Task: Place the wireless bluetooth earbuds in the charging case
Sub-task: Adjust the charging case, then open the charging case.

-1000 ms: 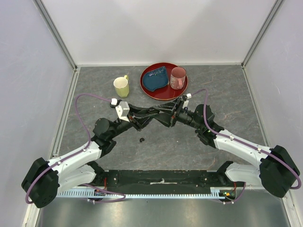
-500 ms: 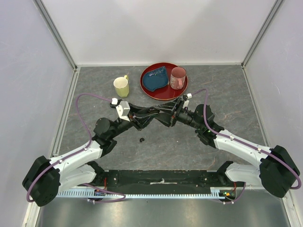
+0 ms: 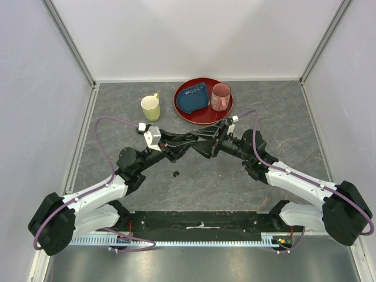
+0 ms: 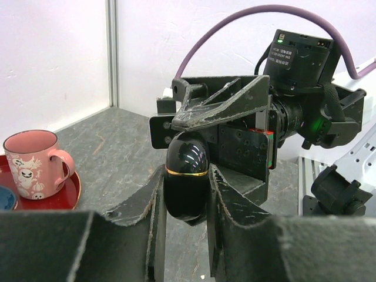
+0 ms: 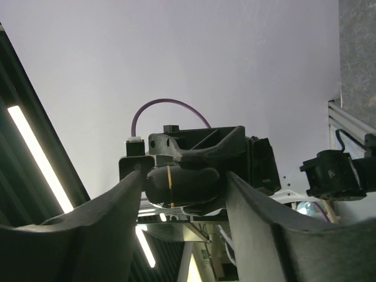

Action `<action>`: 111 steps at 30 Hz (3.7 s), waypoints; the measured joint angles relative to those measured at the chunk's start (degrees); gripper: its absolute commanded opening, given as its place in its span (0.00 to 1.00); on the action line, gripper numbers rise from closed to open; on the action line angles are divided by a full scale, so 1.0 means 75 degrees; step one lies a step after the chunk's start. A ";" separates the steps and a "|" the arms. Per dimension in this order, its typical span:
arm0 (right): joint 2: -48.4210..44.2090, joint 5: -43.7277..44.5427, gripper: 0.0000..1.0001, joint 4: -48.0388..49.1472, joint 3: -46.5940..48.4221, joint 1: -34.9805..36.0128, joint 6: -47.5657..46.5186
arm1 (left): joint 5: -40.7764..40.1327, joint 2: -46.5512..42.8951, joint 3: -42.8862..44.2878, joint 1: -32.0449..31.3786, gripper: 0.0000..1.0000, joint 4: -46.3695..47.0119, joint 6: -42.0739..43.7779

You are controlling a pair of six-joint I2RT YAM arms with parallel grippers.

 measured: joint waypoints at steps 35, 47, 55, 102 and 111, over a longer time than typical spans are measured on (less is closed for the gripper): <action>-0.1810 0.1617 0.97 -0.6843 0.2183 0.0093 -0.7350 | 0.0187 0.0341 -0.1786 -0.0064 0.02 0.2256 -0.0181; -0.1189 0.1166 0.97 -0.7554 0.2754 0.0309 -0.8393 | 0.0487 0.0353 -0.1661 -0.0067 0.02 0.2259 -0.0181; -0.1035 0.1011 0.97 -0.7597 0.2856 0.0548 -0.8647 | 0.0673 0.0353 -0.1550 -0.0067 0.02 0.2259 -0.0181; -0.0915 0.0624 0.98 -0.6164 0.2938 0.0635 -0.7417 | 0.1393 -0.1023 -0.1425 -0.0058 0.02 0.1909 -0.0087; -0.1614 0.1081 0.98 -0.5983 0.2946 0.0583 -0.7711 | 0.1148 -0.1536 -0.1617 -0.0058 0.02 0.1542 0.0134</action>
